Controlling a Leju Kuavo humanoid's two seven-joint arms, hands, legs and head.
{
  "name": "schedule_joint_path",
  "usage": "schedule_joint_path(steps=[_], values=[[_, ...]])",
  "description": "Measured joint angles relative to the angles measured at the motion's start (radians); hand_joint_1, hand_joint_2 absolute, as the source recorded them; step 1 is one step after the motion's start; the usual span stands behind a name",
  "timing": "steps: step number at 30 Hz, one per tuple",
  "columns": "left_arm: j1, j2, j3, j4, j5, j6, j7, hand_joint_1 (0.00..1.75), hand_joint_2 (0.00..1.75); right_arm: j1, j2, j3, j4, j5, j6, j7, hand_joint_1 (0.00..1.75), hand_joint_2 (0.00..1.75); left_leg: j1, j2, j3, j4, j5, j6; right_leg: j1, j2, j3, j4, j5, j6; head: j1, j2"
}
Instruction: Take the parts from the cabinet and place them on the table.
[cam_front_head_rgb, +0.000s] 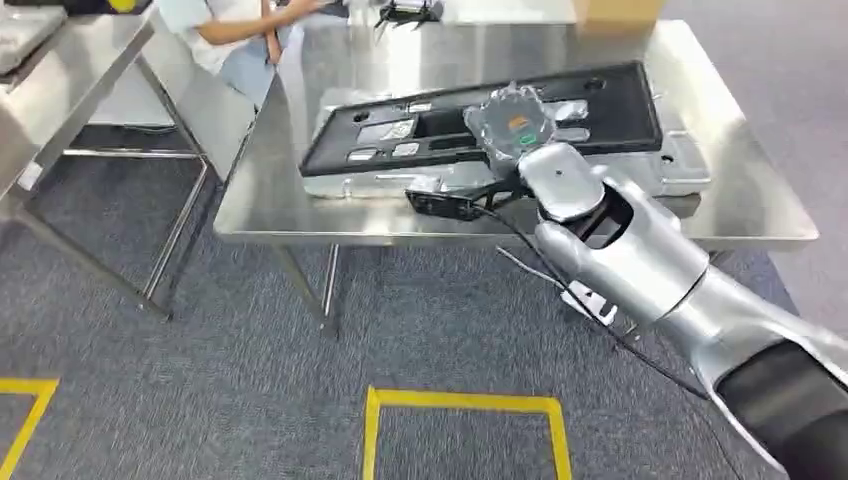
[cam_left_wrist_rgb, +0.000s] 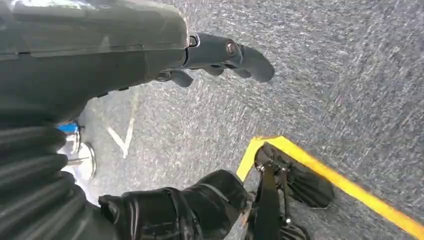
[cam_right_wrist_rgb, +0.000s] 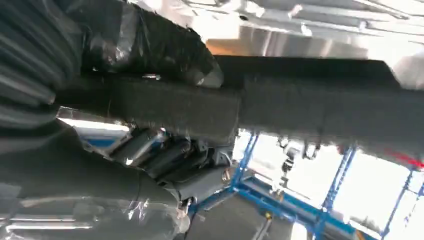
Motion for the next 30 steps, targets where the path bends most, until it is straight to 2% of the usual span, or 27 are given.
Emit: schedule_joint_path(steps=[1,2,3,5,6,7,8,10,11,12,13,15,16,17,18,20,21,22,23,24,26,27,28,30], values=[[0.000,0.001,0.000,0.000,0.000,0.000,0.000,0.00,1.75,-0.002,0.001,0.002,0.003,0.000,0.000,0.001,1.75,1.75,0.001,0.001,-0.007,0.006,-0.008,-0.004,-0.009,0.000,0.005,-0.003,0.001,-0.005,0.001,0.000],[0.001,0.000,0.000,0.000,0.000,0.000,0.000,0.00,1.75,-0.004,0.002,0.003,0.005,0.000,0.000,0.003,1.75,1.75,0.002,0.005,-0.012,0.028,-0.020,-0.011,-0.009,-0.001,0.008,-0.005,-0.001,-0.010,-0.001,0.000],[0.001,0.000,0.000,0.000,0.000,0.001,0.000,0.00,1.75,-0.005,0.005,0.003,0.006,0.000,0.000,0.003,1.75,1.75,0.004,0.009,-0.033,0.074,-0.043,-0.017,-0.009,-0.001,0.011,-0.005,-0.003,-0.014,-0.008,0.000],[0.001,0.000,0.000,0.000,0.000,0.005,0.001,0.00,1.75,-0.006,0.008,0.004,0.008,0.000,0.002,0.003,1.75,1.75,0.006,0.013,-0.116,0.232,-0.105,-0.026,-0.007,0.000,0.017,-0.005,-0.008,-0.020,-0.008,0.000],[0.002,0.000,0.000,0.000,0.000,0.005,0.002,0.00,1.75,-0.005,0.009,0.006,0.011,-0.002,0.002,0.003,1.75,1.75,0.006,0.013,-0.153,0.291,-0.112,-0.026,-0.006,0.001,0.020,-0.005,-0.011,-0.021,-0.008,0.000],[0.002,0.000,0.000,0.000,0.000,0.005,0.003,0.00,1.75,-0.004,0.010,0.012,0.013,-0.002,0.002,0.004,1.75,1.75,0.006,0.013,-0.169,0.302,-0.097,-0.025,-0.006,0.002,0.024,-0.005,-0.014,-0.021,-0.008,0.000],[0.003,0.000,0.000,0.000,0.000,0.006,0.003,0.00,1.75,-0.004,0.010,0.014,0.015,-0.011,0.000,0.009,1.75,1.75,0.006,0.013,-0.161,0.267,-0.064,-0.022,-0.004,0.003,0.030,-0.005,-0.018,-0.020,-0.008,0.000],[0.003,0.000,0.000,0.000,0.000,0.006,0.003,0.00,1.75,-0.004,0.010,0.014,0.015,-0.036,-0.008,0.026,1.75,1.75,0.003,0.013,-0.089,0.098,0.039,-0.007,-0.002,0.004,0.047,-0.006,-0.027,-0.019,-0.008,0.000],[0.003,0.001,0.000,0.000,0.000,0.008,0.003,0.00,1.75,-0.005,0.010,0.014,0.015,-0.044,-0.015,0.031,1.75,1.75,-0.001,0.012,-0.058,0.019,0.066,0.003,-0.002,0.004,0.054,-0.009,-0.031,-0.017,-0.008,0.000],[0.004,0.003,0.000,0.000,0.000,0.009,0.003,0.00,1.75,-0.006,0.009,0.014,0.016,-0.047,-0.021,0.032,1.75,1.75,-0.006,0.012,-0.040,0.012,0.050,0.008,0.002,0.006,0.055,-0.013,-0.032,-0.014,-0.007,0.000],[0.003,0.003,0.000,0.000,0.000,0.009,0.003,0.00,1.75,-0.008,0.009,0.014,0.018,-0.051,-0.024,0.032,1.75,1.75,-0.011,0.012,-0.034,-0.010,0.049,0.013,0.000,0.008,0.053,-0.016,-0.030,-0.009,-0.008,0.000],[0.002,0.003,0.000,0.000,0.000,0.010,0.003,0.00,1.75,-0.006,0.009,0.014,0.020,-0.052,-0.025,0.033,1.75,1.75,-0.012,0.015,-0.035,-0.010,0.047,0.017,-0.002,0.008,0.057,-0.027,-0.028,0.001,-0.007,0.000],[0.001,0.003,0.000,0.000,0.000,0.010,0.001,0.00,1.75,-0.007,0.009,0.014,0.021,-0.052,-0.024,0.035,1.75,1.75,-0.008,0.015,-0.024,-0.026,0.050,0.021,0.003,0.009,0.063,-0.032,-0.030,0.009,-0.008,0.000],[0.005,0.002,0.000,0.000,0.000,0.010,-0.002,0.00,1.75,-0.007,0.005,0.014,0.022,-0.052,-0.024,0.041,1.75,1.75,0.001,0.020,-0.010,-0.043,0.056,0.024,0.001,0.005,0.060,-0.020,-0.038,0.013,-0.004,0.000],[0.005,0.002,0.000,0.000,0.000,0.010,-0.007,0.00,1.75,-0.010,-0.002,0.014,0.022,-0.050,-0.023,0.045,1.75,1.75,0.001,0.020,-0.002,-0.049,0.055,0.028,0.004,0.004,0.043,0.020,-0.060,0.015,0.000,0.000],[0.004,0.002,0.000,0.000,-0.001,0.010,-0.013,0.00,1.75,-0.010,-0.008,0.013,0.023,-0.050,-0.023,0.048,1.75,1.75,0.000,0.020,0.002,-0.047,0.050,0.036,0.003,0.004,-0.040,0.175,-0.125,0.018,0.000,0.000],[0.003,0.002,0.000,0.000,-0.003,0.010,-0.013,0.00,1.75,-0.005,-0.012,0.014,0.023,-0.050,-0.024,0.048,1.75,1.75,0.000,0.020,0.002,-0.044,0.047,0.039,0.002,0.004,-0.079,0.240,-0.142,0.021,0.000,0.000],[0.003,0.002,0.000,0.000,-0.008,0.011,-0.013,0.00,1.75,0.001,-0.016,0.013,0.025,-0.050,-0.027,0.048,1.75,1.75,0.000,0.019,0.003,-0.040,0.043,0.039,0.002,0.004,-0.105,0.271,-0.137,0.024,0.001,0.000],[0.004,0.002,0.000,0.000,-0.009,0.013,-0.013,0.00,1.75,0.006,-0.016,0.013,0.026,-0.050,-0.030,0.048,1.75,1.75,0.002,0.016,0.004,-0.036,0.039,0.037,0.000,0.003,-0.105,0.253,-0.109,0.025,0.002,0.000],[0.005,0.000,0.000,0.000,-0.010,0.015,-0.012,0.00,1.75,0.007,-0.016,0.013,0.029,-0.049,-0.031,0.045,1.75,1.75,0.002,0.016,0.005,-0.029,0.032,0.034,-0.002,0.002,-0.084,0.190,-0.063,0.026,0.003,0.000],[0.005,-0.001,0.000,0.000,-0.011,0.017,-0.012,0.00,1.75,0.006,-0.017,0.013,0.032,-0.046,-0.034,0.042,1.75,1.75,0.003,0.014,0.006,-0.009,0.015,0.025,-0.006,-0.002,-0.010,0.020,0.025,0.025,0.003,0.000],[0.005,0.000,0.000,0.000,-0.011,0.018,-0.014,0.00,1.75,0.006,-0.017,0.013,0.035,-0.044,-0.037,0.042,1.75,1.75,-0.003,0.014,0.000,-0.001,0.008,0.017,-0.003,-0.002,0.002,0.003,0.002,0.021,0.002,0.000],[0.003,0.000,0.000,0.000,-0.012,0.019,-0.016,0.00,1.75,0.007,-0.016,0.013,0.034,-0.043,-0.040,0.041,1.75,1.75,-0.006,0.014,-0.004,0.010,0.004,0.014,-0.004,0.002,0.002,-0.004,0.008,0.014,-0.002,0.000],[0.004,0.000,0.000,0.000,-0.012,0.020,-0.021,0.00,1.75,0.013,-0.016,0.013,0.037,-0.041,-0.043,0.043,1.75,1.75,-0.005,0.014,-0.002,0.001,0.006,0.010,0.002,0.003,0.002,-0.002,0.006,0.008,-0.001,0.000]])
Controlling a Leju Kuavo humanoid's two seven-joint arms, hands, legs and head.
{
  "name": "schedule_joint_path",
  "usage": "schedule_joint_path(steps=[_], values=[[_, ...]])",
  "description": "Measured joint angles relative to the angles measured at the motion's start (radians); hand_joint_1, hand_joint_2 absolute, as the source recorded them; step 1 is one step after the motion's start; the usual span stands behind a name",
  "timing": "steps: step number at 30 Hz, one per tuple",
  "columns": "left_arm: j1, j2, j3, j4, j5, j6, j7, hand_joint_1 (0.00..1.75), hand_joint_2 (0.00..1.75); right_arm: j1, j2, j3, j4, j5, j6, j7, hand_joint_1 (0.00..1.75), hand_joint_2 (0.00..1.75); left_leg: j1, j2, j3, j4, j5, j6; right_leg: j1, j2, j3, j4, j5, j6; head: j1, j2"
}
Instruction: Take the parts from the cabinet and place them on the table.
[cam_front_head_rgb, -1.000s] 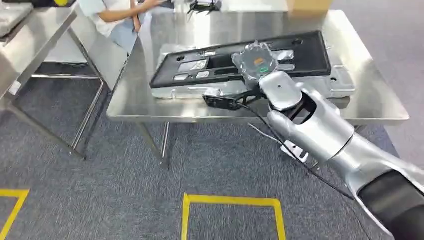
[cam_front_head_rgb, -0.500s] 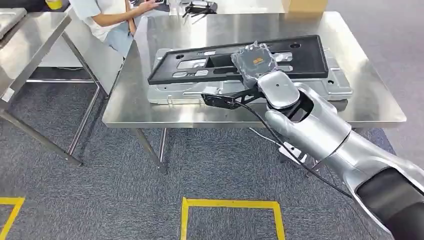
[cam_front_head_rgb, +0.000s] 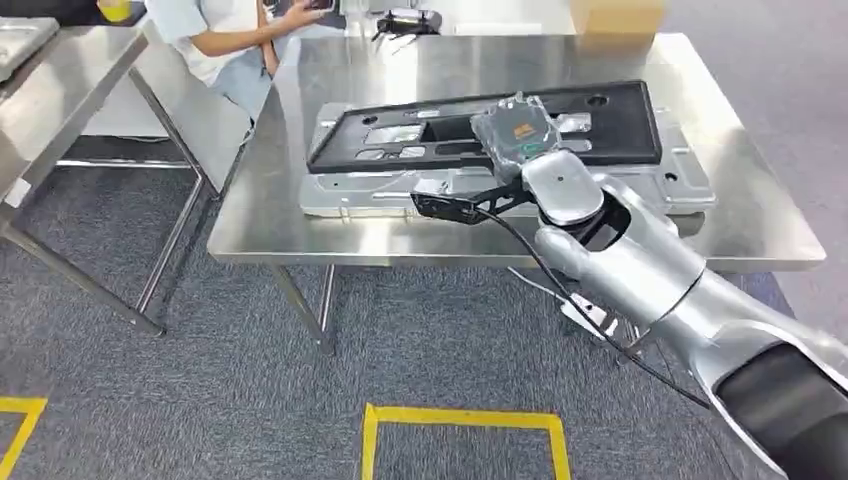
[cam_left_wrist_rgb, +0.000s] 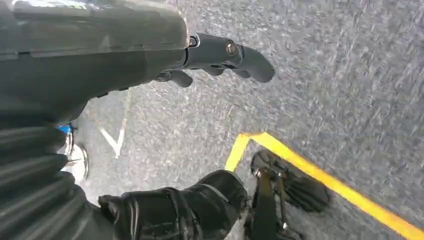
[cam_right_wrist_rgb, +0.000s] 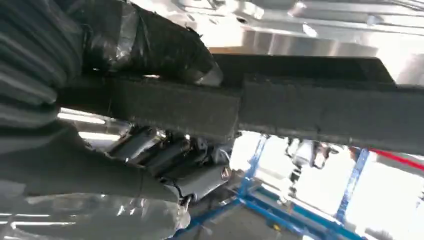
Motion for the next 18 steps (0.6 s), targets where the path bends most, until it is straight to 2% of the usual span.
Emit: schedule_joint_path(steps=[1,2,3,4,6,7,8,9,11,12,13,16,17,18], values=[[-0.001,0.000,0.000,0.000,0.000,0.000,0.000,0.00,1.75,0.000,-0.001,0.000,0.001,0.002,0.000,0.002,1.75,1.75,0.001,0.000,0.002,0.000,-0.001,-0.003,-0.002,0.000,0.001,-0.003,0.001,-0.006,0.001,0.000],[0.000,0.001,0.000,0.000,0.000,0.001,0.000,0.00,1.75,0.000,-0.002,0.000,0.000,0.002,0.000,0.003,1.75,1.75,0.003,0.001,-0.005,0.005,-0.010,-0.009,-0.011,-0.001,0.007,-0.008,0.003,-0.013,0.002,0.000],[0.001,0.000,0.000,0.000,0.000,0.001,0.000,0.00,1.75,0.000,-0.003,-0.002,0.000,0.003,0.000,0.005,1.75,1.75,0.004,0.002,-0.009,0.027,-0.025,-0.016,-0.011,0.000,0.011,-0.011,0.001,-0.017,-0.002,0.000],[0.000,0.000,0.000,0.000,-0.001,0.002,0.000,0.00,1.75,0.000,-0.003,-0.005,-0.001,0.005,0.000,0.006,1.75,1.75,0.007,0.002,-0.036,0.084,-0.055,-0.023,-0.013,-0.001,0.013,-0.011,0.000,-0.020,-0.008,0.000],[0.000,0.000,0.000,0.000,-0.003,0.005,0.001,0.00,1.75,0.004,-0.004,-0.005,-0.003,0.005,0.005,0.010,1.75,1.75,0.013,0.002,-0.118,0.240,-0.113,-0.032,-0.012,0.001,0.015,-0.011,-0.002,-0.023,-0.007,0.000],[0.001,0.000,0.000,0.000,-0.004,0.005,0.003,0.00,1.75,0.011,-0.005,-0.005,-0.004,0.005,0.008,0.013,1.75,1.75,0.015,0.002,-0.151,0.292,-0.117,-0.035,-0.012,0.002,0.016,-0.011,-0.004,-0.024,-0.007,0.000],[0.002,0.000,0.000,0.000,-0.003,0.006,0.004,0.00,1.75,0.019,-0.005,-0.005,-0.007,0.005,0.012,0.014,1.75,1.75,0.016,0.002,-0.159,0.290,-0.098,-0.035,-0.012,0.004,0.019,-0.011,-0.006,-0.023,-0.008,0.000],[0.002,0.000,0.000,0.000,-0.003,0.006,0.003,0.00,1.75,0.023,-0.005,-0.005,-0.009,0.005,0.014,0.014,1.75,1.75,0.016,0.002,-0.145,0.249,-0.065,-0.034,-0.012,0.004,0.023,-0.011,-0.009,-0.023,-0.007,0.000],[0.001,0.000,0.000,0.000,-0.003,0.008,0.000,0.00,1.75,0.023,-0.005,-0.005,-0.014,0.007,0.015,0.018,1.75,1.75,0.015,0.002,-0.062,0.066,0.036,-0.025,-0.012,0.005,0.034,-0.011,-0.014,-0.018,-0.007,0.000],[0.001,0.002,0.000,0.000,-0.003,0.009,-0.001,0.00,1.75,0.020,-0.005,-0.006,-0.017,0.008,0.016,0.020,1.75,1.75,0.014,0.002,-0.035,0.006,0.038,-0.021,-0.012,0.005,0.037,-0.014,-0.017,-0.015,-0.006,0.000],[0.001,0.002,0.000,0.000,-0.003,0.011,-0.002,0.00,1.75,0.016,-0.005,-0.007,-0.019,0.009,0.017,0.020,1.75,1.75,0.005,0.002,-0.021,-0.011,0.030,-0.018,-0.006,0.007,0.034,-0.013,-0.017,-0.010,-0.008,0.000],[0.000,0.002,0.000,0.000,0.000,0.012,-0.003,0.00,1.75,0.015,-0.007,-0.007,-0.026,0.009,0.026,0.021,1.75,1.75,0.003,0.000,-0.021,-0.011,0.027,-0.006,-0.008,0.007,0.041,-0.027,-0.015,0.006,-0.006,0.000],[-0.001,0.002,0.000,0.000,0.002,0.013,-0.003,0.00,1.75,0.015,-0.008,-0.008,-0.030,0.009,0.027,0.022,1.75,1.75,0.011,0.001,-0.010,-0.026,0.033,0.003,-0.004,0.007,0.045,-0.028,-0.019,0.015,-0.006,0.000],[0.001,0.002,0.000,0.000,0.003,0.013,-0.003,0.00,1.75,0.014,-0.013,-0.010,-0.032,0.009,0.028,0.023,1.75,1.75,0.012,0.003,0.000,-0.036,0.035,0.007,-0.007,0.003,0.036,-0.007,-0.030,0.017,-0.004,0.000]])
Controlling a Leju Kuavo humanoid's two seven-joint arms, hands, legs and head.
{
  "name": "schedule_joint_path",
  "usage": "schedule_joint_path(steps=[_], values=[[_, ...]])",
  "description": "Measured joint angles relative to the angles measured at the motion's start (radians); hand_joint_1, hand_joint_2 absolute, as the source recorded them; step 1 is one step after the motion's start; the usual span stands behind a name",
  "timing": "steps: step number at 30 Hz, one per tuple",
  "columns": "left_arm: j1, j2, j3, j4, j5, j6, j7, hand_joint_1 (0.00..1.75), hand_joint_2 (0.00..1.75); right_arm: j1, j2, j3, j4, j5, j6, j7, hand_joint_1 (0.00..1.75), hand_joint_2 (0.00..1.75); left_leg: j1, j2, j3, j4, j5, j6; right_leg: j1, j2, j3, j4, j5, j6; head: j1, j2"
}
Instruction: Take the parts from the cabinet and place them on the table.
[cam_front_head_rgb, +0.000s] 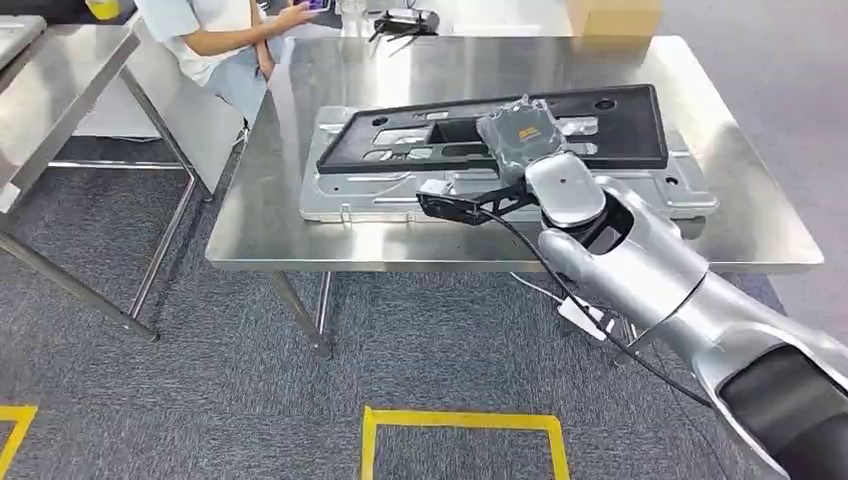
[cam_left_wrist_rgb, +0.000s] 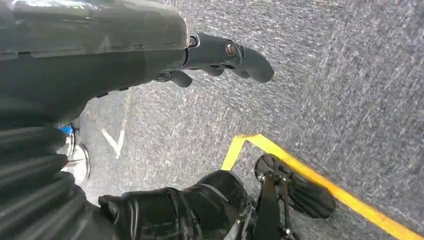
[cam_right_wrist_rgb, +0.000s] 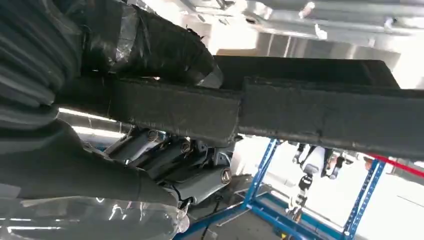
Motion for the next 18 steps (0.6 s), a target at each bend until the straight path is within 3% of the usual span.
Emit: schedule_joint_path(steps=[2,3,4,5,6,7,8,9,10,11,14,16,18], values=[[-0.001,0.000,0.000,0.000,0.001,0.000,0.000,0.00,1.75,-0.006,-0.002,-0.002,-0.002,0.000,0.000,0.002,1.75,1.75,0.000,0.001,0.003,0.000,-0.003,0.011,0.001,-0.001,-0.046,0.095,-0.052,-0.001,0.004,0.000],[-0.001,0.000,0.000,0.000,0.001,0.000,0.000,0.00,1.75,-0.006,-0.002,-0.002,-0.002,0.000,0.000,0.002,1.75,1.75,0.000,0.001,0.003,0.001,-0.003,0.013,0.001,-0.001,-0.056,0.114,-0.061,0.000,0.005,0.000],[-0.002,0.000,0.000,0.000,0.002,-0.003,0.000,0.00,1.75,-0.004,-0.003,-0.002,-0.005,0.000,0.001,0.002,1.75,1.75,-0.002,0.001,0.006,0.001,-0.006,0.016,0.001,-0.001,-0.104,0.206,-0.095,0.000,0.004,0.000],[-0.001,0.000,0.000,0.000,0.003,-0.005,0.000,0.00,1.75,0.007,-0.006,-0.002,-0.005,0.000,0.004,0.002,1.75,1.75,-0.003,0.001,0.008,0.002,-0.010,0.019,0.001,-0.001,-0.175,0.317,-0.127,0.001,0.004,0.000],[-0.001,-0.001,0.000,0.000,0.003,-0.006,0.001,0.00,1.75,0.011,-0.011,-0.002,-0.005,0.000,0.004,0.002,1.75,1.75,-0.003,-0.001,0.008,0.004,-0.012,0.019,0.001,-0.002,-0.187,0.321,-0.112,0.002,0.005,0.000],[0.000,-0.002,0.000,0.000,0.005,-0.007,0.001,0.00,1.75,0.011,-0.013,-0.002,-0.005,0.000,0.004,0.002,1.75,1.75,-0.003,-0.003,0.009,0.007,-0.016,0.017,0.001,-0.002,-0.173,0.277,-0.074,0.001,0.005,0.000],[0.000,-0.003,0.000,0.000,0.005,-0.009,0.001,0.00,1.75,0.010,-0.016,-0.002,-0.006,0.000,0.004,0.003,1.75,1.75,-0.002,-0.004,0.010,0.012,-0.020,0.014,0.000,-0.002,-0.140,0.201,-0.027,-0.001,0.005,0.000],[0.001,-0.004,0.000,0.000,0.006,-0.010,0.001,0.00,1.75,0.008,-0.018,-0.002,-0.010,0.000,0.004,0.004,1.75,1.75,-0.002,-0.005,0.012,0.020,-0.028,0.009,-0.001,-0.003,-0.092,0.102,0.023,-0.003,0.005,0.000],[0.001,-0.004,0.000,0.000,0.006,-0.010,0.001,0.00,1.75,0.006,-0.020,-0.002,-0.013,0.000,0.005,0.004,1.75,1.75,-0.002,-0.005,0.012,0.029,-0.037,0.004,-0.001,-0.007,-0.054,0.020,0.050,-0.006,0.005,0.000],[-0.001,-0.003,0.000,0.000,0.006,-0.010,0.001,0.00,1.75,0.005,-0.020,-0.002,-0.014,0.000,0.005,0.004,1.75,1.75,-0.011,-0.006,0.004,0.042,-0.046,-0.005,0.002,-0.006,-0.042,0.008,0.032,-0.008,0.004,0.000],[0.000,-0.002,0.000,0.000,0.006,-0.010,0.000,0.00,1.75,0.010,-0.021,-0.002,-0.018,0.000,0.005,0.005,1.75,1.75,-0.009,-0.005,0.009,0.036,-0.048,-0.010,0.007,-0.001,-0.043,0.009,0.030,-0.024,0.003,0.000],[0.000,-0.003,0.000,0.000,0.006,-0.009,0.001,0.00,1.75,0.009,-0.026,-0.002,-0.019,0.000,0.005,0.009,1.75,1.75,-0.007,-0.004,0.005,0.053,-0.065,-0.020,-0.002,0.000,-0.035,0.003,0.030,-0.034,0.002,0.000],[-0.001,-0.002,0.000,0.000,0.006,-0.008,0.000,0.00,1.75,0.009,-0.026,-0.003,-0.024,0.000,0.005,0.010,1.75,1.75,-0.002,-0.002,-0.048,0.164,-0.120,-0.034,-0.003,0.001,-0.031,0.002,0.027,-0.043,-0.004,0.000]])
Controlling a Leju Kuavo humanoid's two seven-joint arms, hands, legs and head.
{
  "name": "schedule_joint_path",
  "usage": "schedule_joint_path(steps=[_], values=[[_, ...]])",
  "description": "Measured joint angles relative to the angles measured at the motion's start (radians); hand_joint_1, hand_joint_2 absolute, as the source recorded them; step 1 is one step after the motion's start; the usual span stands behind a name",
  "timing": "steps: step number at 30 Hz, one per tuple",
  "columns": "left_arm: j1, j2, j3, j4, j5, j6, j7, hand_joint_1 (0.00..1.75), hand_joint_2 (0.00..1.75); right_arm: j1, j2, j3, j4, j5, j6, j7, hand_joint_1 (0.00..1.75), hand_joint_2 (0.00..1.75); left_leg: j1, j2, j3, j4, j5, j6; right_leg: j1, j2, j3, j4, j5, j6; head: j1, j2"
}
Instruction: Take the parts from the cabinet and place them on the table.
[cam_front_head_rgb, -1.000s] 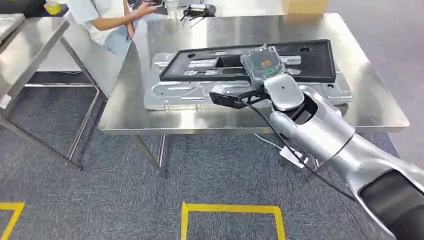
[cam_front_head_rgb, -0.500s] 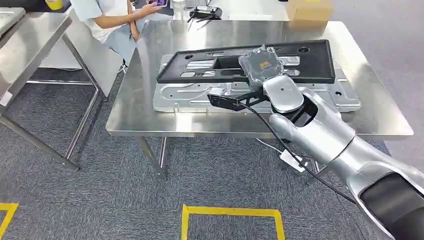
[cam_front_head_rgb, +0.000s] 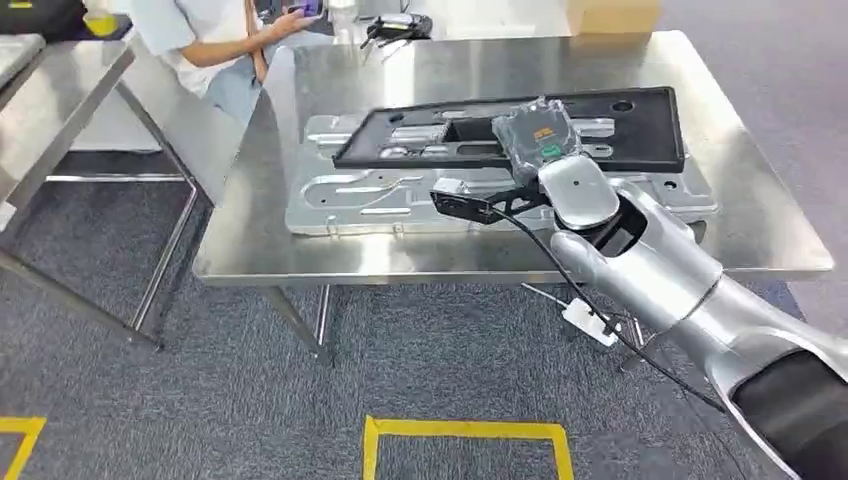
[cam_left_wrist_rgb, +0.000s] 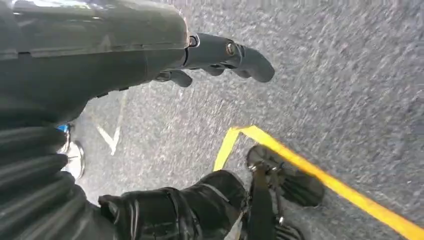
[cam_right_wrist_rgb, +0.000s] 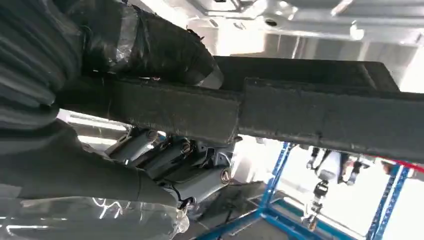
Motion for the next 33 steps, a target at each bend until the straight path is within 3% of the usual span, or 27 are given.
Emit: schedule_joint_path(steps=[2,3,4,6,7,8,9,12,13,14,17,18,19,20,22,23,24,26,29,30,32,33], values=[[0.000,0.000,0.000,0.000,0.000,0.001,0.000,0.00,1.75,0.005,-0.001,0.000,0.000,0.000,0.000,-0.001,1.75,1.75,0.002,0.000,-0.081,0.145,-0.048,-0.007,0.002,0.002,0.003,0.000,-0.005,-0.004,-0.001,0.000],[0.001,-0.001,0.000,0.000,0.000,0.001,0.000,0.00,1.75,0.010,-0.001,0.000,0.000,0.000,0.000,-0.001,1.75,1.75,0.002,0.000,-0.105,0.177,-0.045,-0.007,0.004,0.003,0.006,0.000,-0.007,-0.005,0.000,0.000],[0.001,-0.001,0.000,0.000,0.000,0.001,0.000,0.00,1.75,0.013,-0.001,0.000,0.000,0.000,0.000,-0.001,1.75,1.75,0.001,0.000,-0.103,0.156,-0.014,-0.003,0.006,0.003,0.011,0.000,-0.010,-0.005,0.000,0.000],[0.001,0.000,0.000,0.000,0.000,0.001,0.000,0.00,1.75,0.012,-0.001,0.000,0.000,0.000,0.000,-0.001,1.75,1.75,-0.003,0.000,-0.042,0.007,0.083,0.013,0.012,0.004,0.024,0.000,-0.017,-0.005,0.000,0.000],[0.001,0.000,0.000,0.000,0.000,0.001,0.000,0.00,1.75,0.011,-0.001,0.000,-0.002,0.000,0.000,0.000,1.75,1.75,-0.010,-0.001,-0.001,-0.081,0.127,0.028,0.013,0.004,0.031,-0.002,-0.021,-0.006,0.000,0.000],[0.002,0.007,0.000,0.000,0.000,0.002,0.000,0.00,1.75,0.011,-0.002,0.000,-0.002,0.000,0.000,0.000,1.75,1.75,-0.014,0.001,0.018,-0.111,0.114,0.043,0.011,0.004,0.034,-0.007,-0.023,-0.005,0.003,0.000],[0.001,0.006,0.000,0.000,0.000,0.002,0.001,0.00,1.75,0.010,-0.002,0.000,-0.002,0.000,0.000,0.000,1.75,1.75,-0.021,0.001,0.027,-0.133,0.116,0.050,0.012,0.004,0.032,-0.009,-0.021,0.001,0.001,0.000],[-0.002,0.009,0.000,0.000,0.002,0.004,0.001,0.00,1.75,0.013,-0.002,0.000,-0.003,0.000,0.000,-0.001,1.75,1.75,-0.025,0.000,0.038,-0.156,0.114,0.056,0.010,0.004,0.039,-0.025,-0.017,0.018,-0.001,0.000],[-0.001,0.008,0.000,0.000,0.002,0.005,0.001,0.00,1.75,0.014,-0.003,0.000,-0.005,0.000,0.000,-0.001,1.75,1.75,-0.006,0.005,0.059,-0.184,0.125,0.052,0.012,0.000,0.037,-0.020,-0.024,0.021,0.001,0.000],[0.001,0.007,0.000,0.000,0.002,0.005,0.002,0.00,1.75,0.011,-0.005,0.000,-0.005,0.000,0.000,-0.001,1.75,1.75,-0.010,0.005,0.071,-0.196,0.126,0.052,0.014,-0.002,0.029,0.006,-0.037,0.027,0.008,0.000],[-0.002,0.007,0.000,0.000,0.002,0.005,0.002,0.00,1.75,0.010,-0.008,0.000,-0.005,0.000,0.000,0.000,1.75,1.75,-0.010,0.007,0.076,-0.194,0.119,0.061,0.009,-0.002,-0.084,0.216,-0.124,0.036,0.010,0.000],[-0.002,0.006,0.000,0.000,0.002,0.005,0.002,0.00,1.75,0.015,-0.009,0.000,-0.005,0.000,0.000,-0.003,1.75,1.75,-0.008,0.006,0.077,-0.191,0.115,0.061,0.007,-0.002,-0.115,0.262,-0.128,0.041,0.010,0.000],[-0.001,0.006,0.000,0.000,0.002,0.005,0.002,0.00,1.75,0.021,-0.009,0.000,-0.005,0.000,0.000,-0.003,1.75,1.75,-0.006,0.004,0.078,-0.186,0.110,0.058,0.003,-0.003,-0.121,0.257,-0.107,0.046,0.011,0.000],[0.000,0.003,0.000,0.000,0.002,0.005,0.002,0.00,1.75,0.022,-0.010,0.000,-0.005,0.000,0.000,-0.003,1.75,1.75,-0.003,0.002,0.079,-0.178,0.103,0.055,-0.001,-0.004,-0.108,0.217,-0.076,0.050,0.011,0.000],[0.000,0.000,0.000,0.000,0.002,0.004,0.002,0.00,1.75,0.021,-0.010,-0.001,-0.005,0.000,-0.001,-0.003,1.75,1.75,0.003,-0.001,0.079,-0.150,0.080,0.040,-0.009,-0.008,-0.036,0.059,0.017,0.059,0.011,0.000],[0.001,0.001,0.000,0.000,0.002,0.004,0.002,0.00,1.75,0.020,-0.010,0.000,-0.005,0.000,-0.001,-0.003,1.75,1.75,0.001,-0.002,0.073,-0.135,0.069,0.032,-0.011,-0.010,-0.018,0.021,0.008,0.061,0.013,0.000],[-0.001,0.002,0.000,0.000,0.002,0.004,0.002,0.00,1.75,0.021,-0.010,-0.001,-0.006,0.000,-0.002,-0.003,1.75,1.75,-0.005,-0.004,0.064,-0.114,0.058,0.025,-0.007,-0.004,-0.009,0.010,0.000,0.047,0.011,0.000],[0.000,0.002,0.000,0.000,0.002,0.004,0.002,0.00,1.75,0.027,-0.010,-0.001,-0.005,0.000,-0.003,-0.005,1.75,1.75,-0.002,-0.003,0.066,-0.123,0.059,0.022,-0.001,-0.005,-0.012,0.016,-0.003,0.035,0.011,0.000],[0.001,0.000,0.000,0.000,0.002,0.005,0.002,0.00,1.75,0.028,-0.011,-0.001,-0.005,0.000,-0.005,-0.008,1.75,1.75,0.001,-0.001,0.059,-0.098,0.037,0.010,-0.010,-0.005,-0.003,0.008,-0.004,0.017,0.010,0.000],[0.000,0.000,0.000,0.000,0.003,0.005,0.002,0.00,1.75,0.026,-0.010,-0.001,-0.005,0.000,-0.008,-0.008,1.75,1.75,0.002,0.000,0.031,-0.042,0.009,0.003,-0.010,-0.005,-0.001,0.008,-0.006,0.013,0.002,0.000],[-0.001,0.000,0.000,0.000,0.003,0.006,0.002,0.00,1.75,0.027,-0.011,-0.001,-0.005,0.000,-0.008,-0.009,1.75,1.75,0.007,0.000,-0.056,0.116,-0.048,-0.005,-0.009,-0.004,0.003,0.008,-0.010,0.007,0.002,0.000],[0.000,0.000,0.000,0.000,0.003,0.005,0.002,0.00,1.75,0.031,-0.010,-0.001,-0.005,0.000,-0.008,-0.010,1.75,1.75,0.007,0.000,-0.088,0.165,-0.054,-0.007,-0.008,-0.004,0.004,0.008,-0.012,0.007,0.002,0.000]])
